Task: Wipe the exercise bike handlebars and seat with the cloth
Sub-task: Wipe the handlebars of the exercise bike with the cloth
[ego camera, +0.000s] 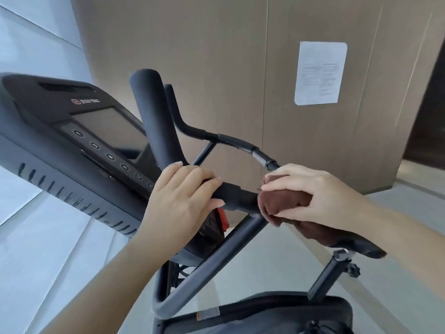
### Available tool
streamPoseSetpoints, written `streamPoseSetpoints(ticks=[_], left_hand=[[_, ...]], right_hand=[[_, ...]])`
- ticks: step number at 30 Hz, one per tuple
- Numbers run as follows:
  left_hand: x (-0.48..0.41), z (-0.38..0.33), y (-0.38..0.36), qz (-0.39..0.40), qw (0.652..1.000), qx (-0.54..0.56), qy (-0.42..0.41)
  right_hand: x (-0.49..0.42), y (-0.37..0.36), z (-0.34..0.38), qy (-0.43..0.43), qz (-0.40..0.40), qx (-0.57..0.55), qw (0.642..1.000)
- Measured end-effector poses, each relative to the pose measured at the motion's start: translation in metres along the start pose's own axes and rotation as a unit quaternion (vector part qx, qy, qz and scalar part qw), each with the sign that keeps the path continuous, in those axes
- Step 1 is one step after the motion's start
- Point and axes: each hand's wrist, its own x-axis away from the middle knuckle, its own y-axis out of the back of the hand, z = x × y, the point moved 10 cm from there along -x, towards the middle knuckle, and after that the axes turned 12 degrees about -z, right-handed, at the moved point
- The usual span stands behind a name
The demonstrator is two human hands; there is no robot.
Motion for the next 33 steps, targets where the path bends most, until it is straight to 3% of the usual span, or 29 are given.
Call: streamPoseSetpoints(ticks=[5,9,15,20,24,27,33], left_hand=[[0.0,0.002,0.001,-0.001,0.999,0.032,0.027],[0.003,0.004,-0.001,0.004,0.999,0.038,0.034],[0.004,-0.002,-0.004,0.009,0.999,0.022,0.046],[-0.001,-0.015,-0.012,0.031,0.996,0.066,0.058],[0.0,-0.019,-0.012,0.049,0.996,0.028,0.072],[0.002,-0.023,-0.009,0.039,0.994,0.018,0.096],[0.002,-0.019,-0.01,0.04,0.987,0.023,0.152]], right_hand=[[-0.016,-0.016,0.032,0.023,-0.068,0.076,0.995],[0.003,-0.006,0.022,0.039,-0.065,0.104,0.992],[0.031,0.023,-0.019,-0.058,-0.106,0.024,0.992],[-0.013,-0.011,0.024,0.028,-0.081,0.028,0.996],[-0.003,-0.008,0.006,0.035,-0.031,0.025,0.999],[0.017,0.006,-0.011,0.027,-0.037,0.005,0.999],[-0.026,-0.021,0.026,0.06,-0.032,0.01,0.998]])
